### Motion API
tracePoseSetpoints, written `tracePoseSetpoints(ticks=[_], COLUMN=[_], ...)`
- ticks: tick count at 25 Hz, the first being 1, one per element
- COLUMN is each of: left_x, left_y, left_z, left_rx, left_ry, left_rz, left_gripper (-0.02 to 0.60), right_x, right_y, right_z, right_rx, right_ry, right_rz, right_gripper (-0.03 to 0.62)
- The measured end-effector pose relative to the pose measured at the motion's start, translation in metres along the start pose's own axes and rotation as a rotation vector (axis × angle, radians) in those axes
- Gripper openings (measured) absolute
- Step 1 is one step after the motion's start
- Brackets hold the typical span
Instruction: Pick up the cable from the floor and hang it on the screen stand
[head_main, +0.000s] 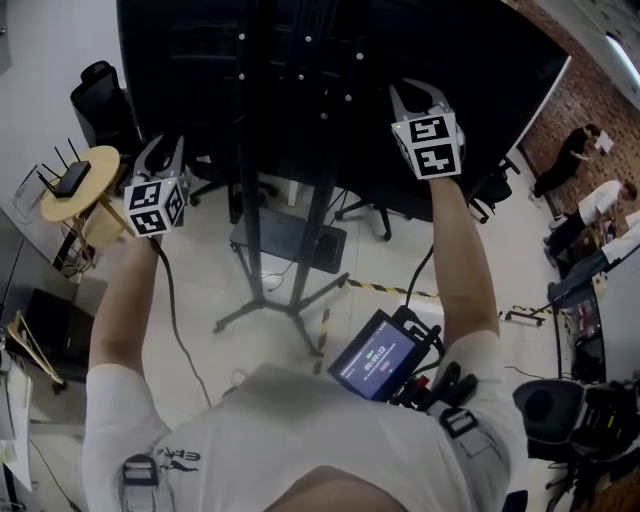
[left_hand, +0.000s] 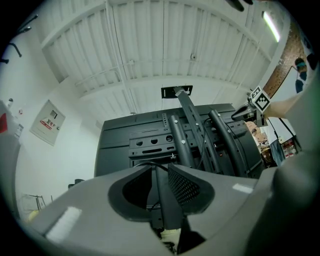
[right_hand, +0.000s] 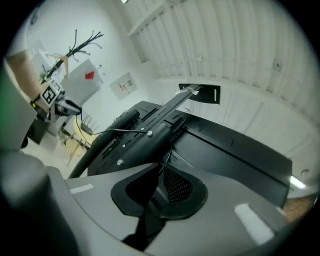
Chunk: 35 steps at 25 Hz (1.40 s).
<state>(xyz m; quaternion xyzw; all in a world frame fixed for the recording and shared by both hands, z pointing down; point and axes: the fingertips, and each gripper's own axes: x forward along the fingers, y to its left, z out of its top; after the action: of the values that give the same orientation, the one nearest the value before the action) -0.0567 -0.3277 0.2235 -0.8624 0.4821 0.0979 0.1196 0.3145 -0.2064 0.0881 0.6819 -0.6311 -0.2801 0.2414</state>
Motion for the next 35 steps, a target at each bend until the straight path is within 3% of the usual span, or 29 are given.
tracePoseSetpoints(ticks=[6,16,24,30,35], left_x=[-0.044,-0.106,-0.143,-0.185,-0.226], left_y=[-0.024,-0.077,-0.103,-0.111,-0.098], left_z=[-0.02,-0.021,-0.022,-0.034,-0.054], left_rx=[0.004,0.009,-0.064,-0.112,-0.145], left_ry=[0.062,0.087,0.095,0.107,0.146], left_rz=[0.031,0.028,-0.011,-0.047,-0.043], left_gripper=[0.091,0.05,0.021,0.017,0.011], right_x=[-0.033,-0.081,-0.132,-0.182,-0.213], right_y=[0.021,0.067,0.106,0.155,0.198], right_z=[-0.048,-0.099,-0.11,-0.134,-0.132], right_rx=[0.243,0.394,0.543,0.633,0.707], right_ry=[-0.039,-0.077,-0.18,-0.172,-0.154], right_rz=[0.11,0.205,0.294,0.268,0.243], right_gripper=[0.029,0.014,0.014,0.014,0.014])
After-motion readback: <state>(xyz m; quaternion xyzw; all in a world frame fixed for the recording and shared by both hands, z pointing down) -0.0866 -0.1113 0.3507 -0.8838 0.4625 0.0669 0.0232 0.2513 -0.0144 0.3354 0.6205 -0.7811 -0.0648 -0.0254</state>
